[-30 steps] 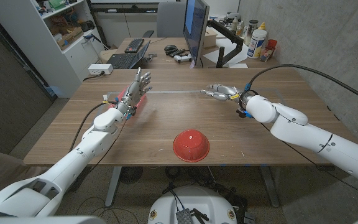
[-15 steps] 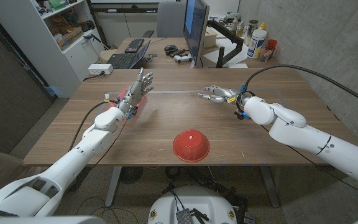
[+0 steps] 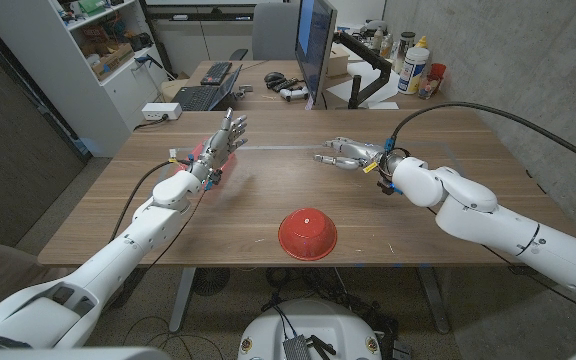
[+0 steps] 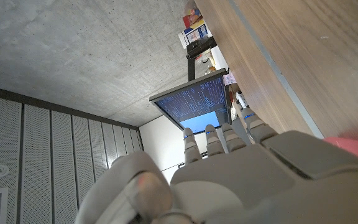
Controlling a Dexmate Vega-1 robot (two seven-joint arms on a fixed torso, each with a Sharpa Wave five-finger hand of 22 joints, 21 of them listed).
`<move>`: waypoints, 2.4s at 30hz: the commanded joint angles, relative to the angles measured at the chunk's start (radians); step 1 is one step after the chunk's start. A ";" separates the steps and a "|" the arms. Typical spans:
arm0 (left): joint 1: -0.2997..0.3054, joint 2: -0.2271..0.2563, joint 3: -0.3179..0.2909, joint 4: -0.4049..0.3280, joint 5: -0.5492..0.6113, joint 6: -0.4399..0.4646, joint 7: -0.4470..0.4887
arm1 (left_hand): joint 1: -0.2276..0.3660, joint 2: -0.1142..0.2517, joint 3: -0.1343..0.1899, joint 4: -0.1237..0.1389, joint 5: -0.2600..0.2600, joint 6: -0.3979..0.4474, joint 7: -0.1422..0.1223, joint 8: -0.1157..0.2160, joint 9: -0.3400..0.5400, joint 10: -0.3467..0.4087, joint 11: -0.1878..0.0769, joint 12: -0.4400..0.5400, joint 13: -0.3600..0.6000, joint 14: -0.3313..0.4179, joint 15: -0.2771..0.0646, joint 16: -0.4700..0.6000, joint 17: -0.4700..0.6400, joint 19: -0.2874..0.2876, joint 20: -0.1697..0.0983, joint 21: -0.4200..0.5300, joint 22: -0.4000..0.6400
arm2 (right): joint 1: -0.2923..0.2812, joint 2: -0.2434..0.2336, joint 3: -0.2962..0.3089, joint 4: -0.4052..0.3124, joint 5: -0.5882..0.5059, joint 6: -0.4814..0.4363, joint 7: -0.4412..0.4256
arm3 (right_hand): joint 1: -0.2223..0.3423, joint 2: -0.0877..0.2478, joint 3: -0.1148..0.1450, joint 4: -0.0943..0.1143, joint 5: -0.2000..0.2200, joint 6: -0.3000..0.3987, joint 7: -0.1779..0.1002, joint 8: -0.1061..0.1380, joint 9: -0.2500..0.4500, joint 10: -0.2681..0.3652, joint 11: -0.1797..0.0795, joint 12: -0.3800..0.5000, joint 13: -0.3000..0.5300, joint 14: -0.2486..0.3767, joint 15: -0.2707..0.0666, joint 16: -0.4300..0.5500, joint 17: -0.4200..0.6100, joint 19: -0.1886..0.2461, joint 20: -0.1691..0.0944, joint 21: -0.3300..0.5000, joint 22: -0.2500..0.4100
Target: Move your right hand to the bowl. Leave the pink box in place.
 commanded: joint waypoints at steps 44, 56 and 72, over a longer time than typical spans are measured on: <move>0.014 -0.003 -0.001 -0.001 0.006 -0.011 0.019 | 0.002 -0.008 -0.003 -0.007 0.007 -0.007 0.003 0.000 0.002 -0.006 0.001 0.002 0.002 -0.030 0.004 -0.002 0.001 -0.009 -0.009 0.003 0.002 | -0.127 0.029 0.017 -0.207 -0.359 -0.069 0.168 | -0.014 0.002 -0.003 0.006 0.020 -0.026 0.005 0.003 0.002 -0.028 0.015 -0.005 0.002 -0.029 -0.015 0.001 0.002 -0.028 0.005 -0.004 0.003; 0.018 0.003 0.000 -0.006 0.005 -0.007 0.013 | 0.002 -0.008 -0.003 -0.007 0.008 -0.007 0.001 0.000 0.002 -0.007 0.001 0.001 0.002 -0.029 0.004 0.000 0.001 -0.010 -0.009 0.003 0.003 | -0.160 0.055 0.013 -0.231 -0.422 -0.061 0.197 | -0.015 0.007 -0.001 0.008 0.024 0.006 0.001 0.017 0.002 -0.021 0.006 0.001 0.002 -0.027 -0.018 0.004 0.002 -0.025 0.007 -0.001 0.002; 0.022 0.015 0.002 -0.011 0.004 -0.011 -0.010 | 0.002 -0.009 -0.003 -0.007 0.009 -0.009 0.002 0.000 0.002 -0.008 0.003 0.001 0.002 -0.026 0.004 0.002 0.001 -0.011 -0.007 0.003 0.003 | -0.217 0.098 0.013 -0.275 -0.520 -0.083 0.238 | -0.016 0.010 0.000 0.010 0.027 0.010 0.003 0.016 0.002 -0.015 0.008 0.005 0.003 -0.023 -0.019 0.006 0.002 -0.023 0.014 0.000 0.002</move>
